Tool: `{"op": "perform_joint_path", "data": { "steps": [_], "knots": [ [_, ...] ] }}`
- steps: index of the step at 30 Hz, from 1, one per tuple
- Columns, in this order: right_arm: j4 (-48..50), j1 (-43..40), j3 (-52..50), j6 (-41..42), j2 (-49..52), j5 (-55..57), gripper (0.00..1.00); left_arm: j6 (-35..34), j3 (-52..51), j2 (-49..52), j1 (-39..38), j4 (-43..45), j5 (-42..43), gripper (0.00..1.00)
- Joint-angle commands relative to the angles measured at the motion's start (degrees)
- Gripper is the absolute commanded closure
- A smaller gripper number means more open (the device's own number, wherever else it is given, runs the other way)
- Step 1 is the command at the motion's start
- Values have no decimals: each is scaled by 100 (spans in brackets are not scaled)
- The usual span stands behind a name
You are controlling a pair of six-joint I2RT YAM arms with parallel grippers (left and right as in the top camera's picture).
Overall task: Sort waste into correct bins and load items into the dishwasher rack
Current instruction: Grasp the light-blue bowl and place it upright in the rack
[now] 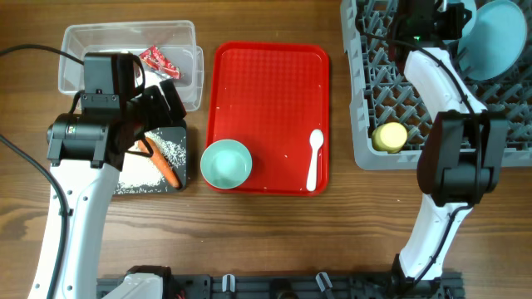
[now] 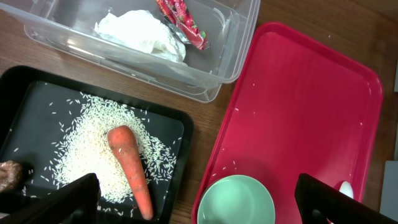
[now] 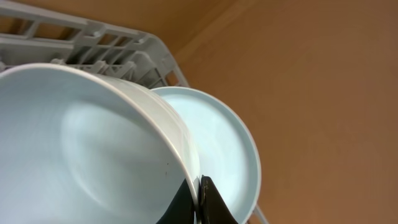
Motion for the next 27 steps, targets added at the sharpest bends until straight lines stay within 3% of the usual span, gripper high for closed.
{"op": "perform_joint_path", "data": {
  "steps": [1, 8, 15, 18, 27],
  "knots": [
    [184, 35, 28, -39, 262, -175, 96, -70, 42, 17, 26, 13, -55, 0],
    [901, 17, 28, -76, 531, -260, 96, -70, 42, 17, 26, 13, -57, 0],
    [404, 127, 28, -48, 675, -822, 94, -70, 42, 17, 26, 13, -57, 0],
    [313, 315, 28, -52, 673, -850, 60, -70, 42, 17, 26, 13, -57, 0],
    [236, 671, 31, 59, 308, -546, 36, -70, 42, 17, 26, 13, -55, 0]
  ]
}}
